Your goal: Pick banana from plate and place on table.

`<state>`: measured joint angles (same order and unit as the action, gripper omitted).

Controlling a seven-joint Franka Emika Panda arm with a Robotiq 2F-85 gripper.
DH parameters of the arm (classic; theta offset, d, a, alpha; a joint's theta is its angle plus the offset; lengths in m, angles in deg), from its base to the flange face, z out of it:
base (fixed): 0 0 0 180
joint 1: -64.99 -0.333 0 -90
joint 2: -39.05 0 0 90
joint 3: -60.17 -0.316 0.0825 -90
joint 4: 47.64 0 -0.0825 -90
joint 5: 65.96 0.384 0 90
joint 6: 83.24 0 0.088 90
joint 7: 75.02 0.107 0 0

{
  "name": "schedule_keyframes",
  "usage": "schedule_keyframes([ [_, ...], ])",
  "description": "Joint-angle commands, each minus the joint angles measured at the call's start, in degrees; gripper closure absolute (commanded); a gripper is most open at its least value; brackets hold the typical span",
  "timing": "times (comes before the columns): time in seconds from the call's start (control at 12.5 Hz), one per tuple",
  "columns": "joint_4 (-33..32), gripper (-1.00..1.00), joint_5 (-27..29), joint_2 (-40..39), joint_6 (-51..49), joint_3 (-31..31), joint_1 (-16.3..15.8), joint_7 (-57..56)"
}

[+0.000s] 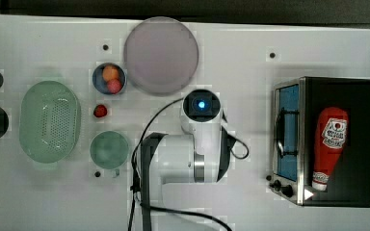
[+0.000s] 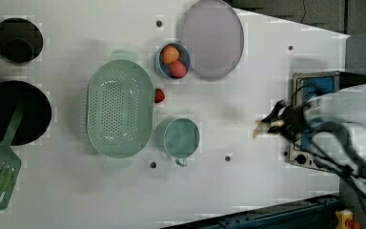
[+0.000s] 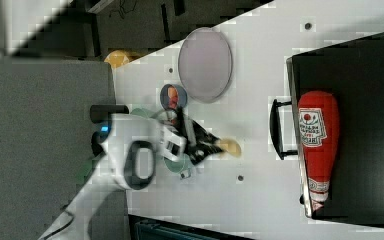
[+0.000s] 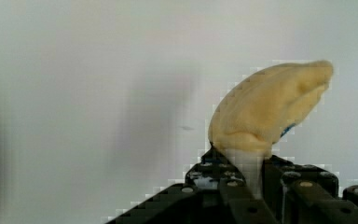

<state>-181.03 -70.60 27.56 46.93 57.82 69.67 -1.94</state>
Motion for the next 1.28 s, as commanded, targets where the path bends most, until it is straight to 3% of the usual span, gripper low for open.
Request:
schedule_keyframes([
  [0.08, 0.18, 0.14, -0.13, 4.29, 2.99, 0.58, -0.62, 0.22],
  [0.48, 0.71, -1.0, -0.13, 4.38, 2.69, 0.33, -0.86, -0.04],
  [0.8, 9.09, -1.0, -0.1, 8.42, -4.66, -0.56, -1.31, -11.82],
  [1.28, 29.44, -1.0, 0.97, 16.08, -32.34, -0.97, -1.33, -12.99],
])
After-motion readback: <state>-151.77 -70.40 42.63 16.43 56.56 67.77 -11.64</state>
